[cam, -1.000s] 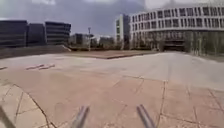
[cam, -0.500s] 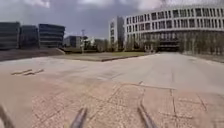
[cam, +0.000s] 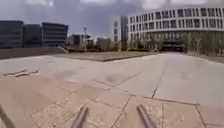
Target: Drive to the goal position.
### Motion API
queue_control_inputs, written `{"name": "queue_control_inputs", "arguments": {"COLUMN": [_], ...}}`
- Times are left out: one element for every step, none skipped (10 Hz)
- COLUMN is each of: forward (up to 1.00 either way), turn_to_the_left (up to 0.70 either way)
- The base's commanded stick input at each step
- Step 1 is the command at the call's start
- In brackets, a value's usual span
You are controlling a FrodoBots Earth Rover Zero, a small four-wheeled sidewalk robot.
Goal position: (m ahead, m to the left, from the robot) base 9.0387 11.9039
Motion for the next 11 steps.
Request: {"name": "queue_control_inputs", "arguments": {"forward": [0.67,0.65,0.65,0.65,0.66,0.67,0.67,0.67,0.67,0.67,0.67], "turn_to_the_left": [0.36,0.36,0.36,0.36,0.37,0.38,0.38,0.38,0.38,0.38,0.38]}}
